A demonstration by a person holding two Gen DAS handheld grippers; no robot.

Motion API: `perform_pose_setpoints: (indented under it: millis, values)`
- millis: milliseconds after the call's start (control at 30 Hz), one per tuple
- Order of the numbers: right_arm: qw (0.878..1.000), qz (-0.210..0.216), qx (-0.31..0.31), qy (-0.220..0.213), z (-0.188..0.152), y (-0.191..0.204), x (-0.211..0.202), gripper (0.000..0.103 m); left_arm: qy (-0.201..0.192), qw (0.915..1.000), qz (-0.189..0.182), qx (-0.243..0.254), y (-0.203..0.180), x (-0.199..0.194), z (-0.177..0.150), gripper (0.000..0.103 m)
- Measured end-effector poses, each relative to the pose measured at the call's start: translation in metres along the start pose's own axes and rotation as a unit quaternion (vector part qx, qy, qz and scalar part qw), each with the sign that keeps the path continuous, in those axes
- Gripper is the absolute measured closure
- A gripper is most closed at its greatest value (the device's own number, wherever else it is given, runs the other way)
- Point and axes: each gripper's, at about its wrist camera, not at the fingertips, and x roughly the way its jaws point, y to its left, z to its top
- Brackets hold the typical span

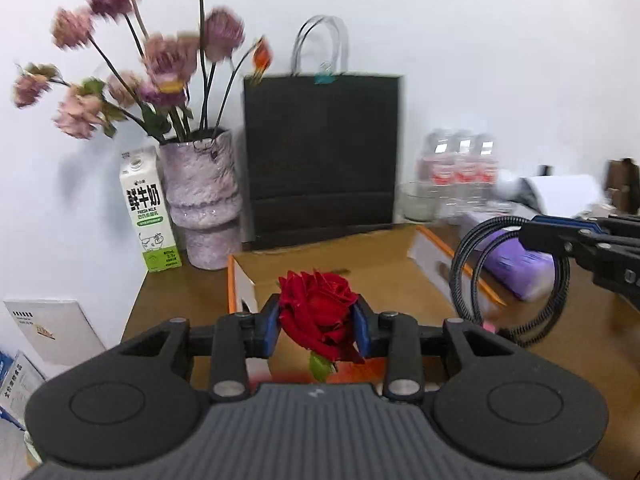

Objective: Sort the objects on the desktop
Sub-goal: 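Carry the rose and cable into the cardboard box and open both tools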

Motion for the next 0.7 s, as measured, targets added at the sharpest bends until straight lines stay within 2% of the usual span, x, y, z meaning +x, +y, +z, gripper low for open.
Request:
perform_pose_setpoints:
  millis: [100,167,267,367,467,500,567,600,633,667,700]
  values:
    - [0.998,0.026,0.017,0.048,0.023,-0.013,0.081,0.093,0.046,0.9985,0.029,-0.001,0.016,0.084,0.015,0.067]
    - [0.995,0.032,0.033,0.092,0.028,-0.023,0.145,0.093,0.074,0.9968,0.023,-0.019,0.029,0.131,0.017,0.067]
    - [0.98,0.035,0.067,0.184,0.018,-0.039,0.24,0.093,0.111,0.9933,0.013,-0.027,0.044,0.193,0.016,0.067]
    - [0.968,0.002,0.06,0.244,0.0,-0.048,0.31,0.093,0.153,0.9875,0.034,-0.014,0.045,0.24,0.011,0.066]
    - [0.959,0.016,0.08,0.271,-0.011,-0.053,0.35,0.093,0.181,0.9815,0.064,0.002,0.043,0.263,0.0,0.064]
    - [0.957,0.017,0.076,0.28,-0.017,-0.05,0.359,0.092,0.19,0.9795,0.065,0.006,0.042,0.27,-0.002,0.06]
    - [0.956,0.012,0.05,0.289,-0.026,-0.04,0.369,0.088,0.189,0.9793,0.067,0.027,0.038,0.276,-0.004,0.047]
    - [0.955,0.005,0.038,0.294,-0.029,-0.036,0.372,0.088,0.192,0.9788,0.064,0.031,0.038,0.277,-0.004,0.034]
    - [0.954,0.001,0.031,0.297,-0.03,-0.034,0.372,0.083,0.189,0.9794,0.065,0.027,0.039,0.275,-0.004,0.031]
    - [0.954,0.004,0.031,0.297,-0.03,-0.035,0.369,0.072,0.184,0.9807,0.063,0.023,0.04,0.269,-0.003,0.03]
    - [0.956,0.007,0.035,0.29,-0.029,-0.037,0.362,0.068,0.18,0.9817,0.059,0.02,0.041,0.265,-0.001,0.028]
